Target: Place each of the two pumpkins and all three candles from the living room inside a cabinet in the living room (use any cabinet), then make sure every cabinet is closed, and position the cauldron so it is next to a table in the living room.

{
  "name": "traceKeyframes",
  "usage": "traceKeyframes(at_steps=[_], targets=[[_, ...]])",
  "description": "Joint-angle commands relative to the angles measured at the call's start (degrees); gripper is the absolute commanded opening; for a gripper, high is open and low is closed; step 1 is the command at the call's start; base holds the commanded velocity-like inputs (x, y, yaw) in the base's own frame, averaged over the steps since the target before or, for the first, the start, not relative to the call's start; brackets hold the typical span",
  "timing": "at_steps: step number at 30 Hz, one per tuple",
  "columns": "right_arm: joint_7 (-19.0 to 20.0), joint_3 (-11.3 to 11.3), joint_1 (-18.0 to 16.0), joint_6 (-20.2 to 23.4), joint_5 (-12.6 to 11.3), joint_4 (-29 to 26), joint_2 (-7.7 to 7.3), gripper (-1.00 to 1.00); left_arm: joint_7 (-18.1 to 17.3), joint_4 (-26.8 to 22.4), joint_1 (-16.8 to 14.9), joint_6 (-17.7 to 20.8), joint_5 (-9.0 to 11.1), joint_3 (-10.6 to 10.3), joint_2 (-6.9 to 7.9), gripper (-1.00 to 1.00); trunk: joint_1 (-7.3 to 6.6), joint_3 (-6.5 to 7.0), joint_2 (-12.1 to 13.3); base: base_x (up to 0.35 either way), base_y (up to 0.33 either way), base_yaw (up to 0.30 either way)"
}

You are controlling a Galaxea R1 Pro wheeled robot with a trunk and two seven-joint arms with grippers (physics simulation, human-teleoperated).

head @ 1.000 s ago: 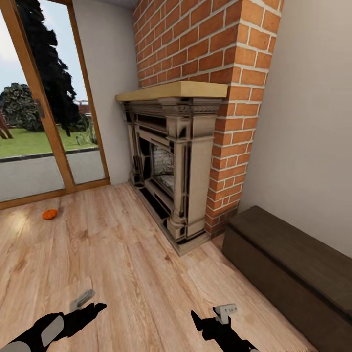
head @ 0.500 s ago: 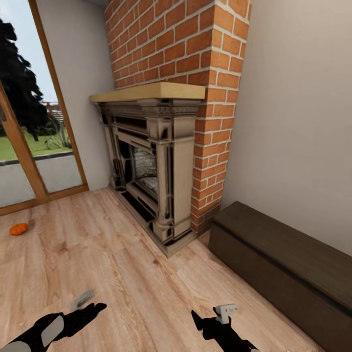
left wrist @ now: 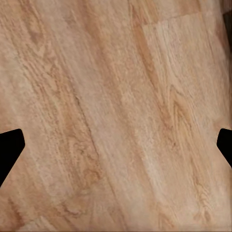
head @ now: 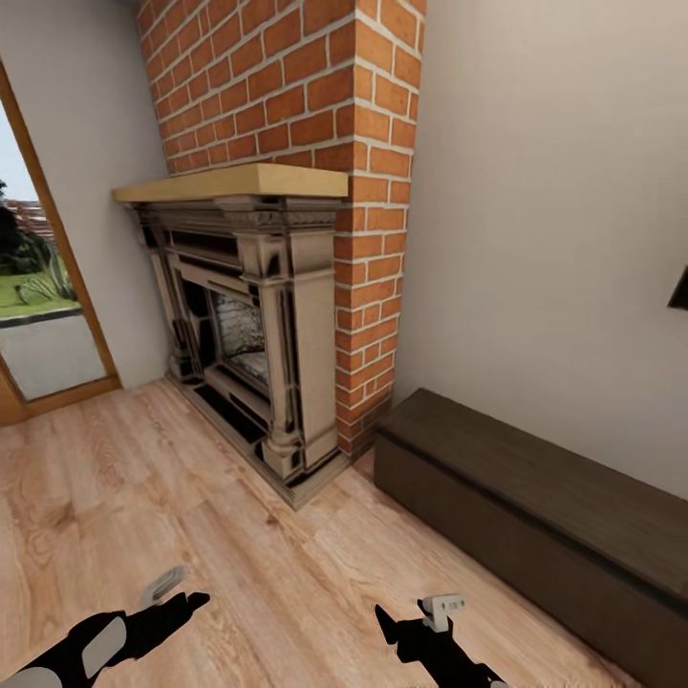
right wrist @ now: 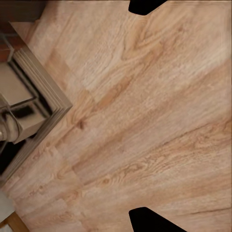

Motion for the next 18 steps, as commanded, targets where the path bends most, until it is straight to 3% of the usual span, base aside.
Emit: traceKeyframes(at_steps=[1,10,18], targets=[[-0.07,0.31,-0.12,-0.41,-0.61,0.04,-0.07,1.00,-0.06,-0.05,-0.01,0.25,0.43,-0.26,0.05,1.00,-0.01,-0.02,-0.03,0.000,0.000,-0.286],[-0.07,0.28,-0.12,-0.39,-0.63,2.30,0.00,1.00,-0.06,-0.05,-0.01,0.25,0.43,-0.26,-0.03,1.00,-0.01,0.27,-0.03,0.000,0.010,-0.286],[-0.07,0.25,-0.11,-0.35,-0.73,2.68,0.01,1.00,-0.06,-0.05,-0.01,0.22,0.43,-0.30,-0.15,1.00,-0.01,0.52,-0.03,0.001,0.153,-0.286]])
